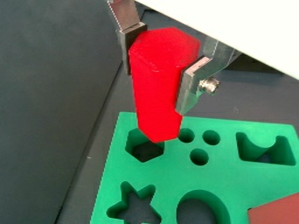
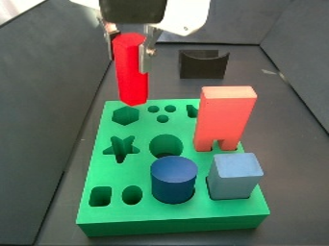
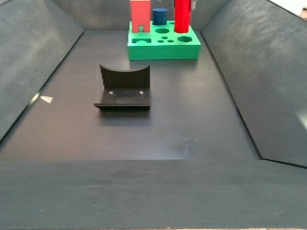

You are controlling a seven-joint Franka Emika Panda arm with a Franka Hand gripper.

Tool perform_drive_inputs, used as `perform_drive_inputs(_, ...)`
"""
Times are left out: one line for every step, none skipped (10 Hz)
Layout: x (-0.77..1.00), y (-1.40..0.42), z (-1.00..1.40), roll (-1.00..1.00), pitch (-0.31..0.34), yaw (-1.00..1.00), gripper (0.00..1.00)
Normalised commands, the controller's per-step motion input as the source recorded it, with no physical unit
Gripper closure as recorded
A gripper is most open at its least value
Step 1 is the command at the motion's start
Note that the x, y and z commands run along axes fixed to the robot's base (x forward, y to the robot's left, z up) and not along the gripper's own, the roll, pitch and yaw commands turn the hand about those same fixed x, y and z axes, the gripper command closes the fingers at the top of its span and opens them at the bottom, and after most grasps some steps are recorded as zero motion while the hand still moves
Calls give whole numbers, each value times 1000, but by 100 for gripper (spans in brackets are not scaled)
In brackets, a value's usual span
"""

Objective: Pick up the hexagon object. Move up. Place the hexagon object on the fixture. Regrasp the hexagon object. Move to above the board. Insert the hexagon object.
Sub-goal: Insert the hexagon object.

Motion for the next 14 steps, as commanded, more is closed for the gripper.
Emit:
perform_drive_inputs(-91,-46,-291,-37,0,0,100)
perform_drive_inputs(-111,-20,-254,-34,0,20,100)
perform_drive_inputs(-154,0,-197,-24,0,151,100)
perform_drive_inputs(-194,0,-163,-6,0,231,100)
perform_drive_inputs(-200,-14,-180,0,0,206,100)
perform_drive_inputs(-160,-63,-143,0,-4,220,100)
perform_drive_inputs(-83,-89,-100,0,-7,200,100)
perform_drive_inputs(-26,-71,-54,0,-16,191,100)
perform_drive_inputs(0,-46,-34,0,0,174,100)
perform_drive_inputs(0,-29,0,0,-4,100,100)
perform_drive_inputs(0,0,-11,0,-21,0,100)
perform_drive_inputs(69,-100,-183,9,0,83,100)
perform_drive_inputs(231,-83,-183,0,0,117,100)
perform_drive_inputs(183,-57,-114,0,0,114,100)
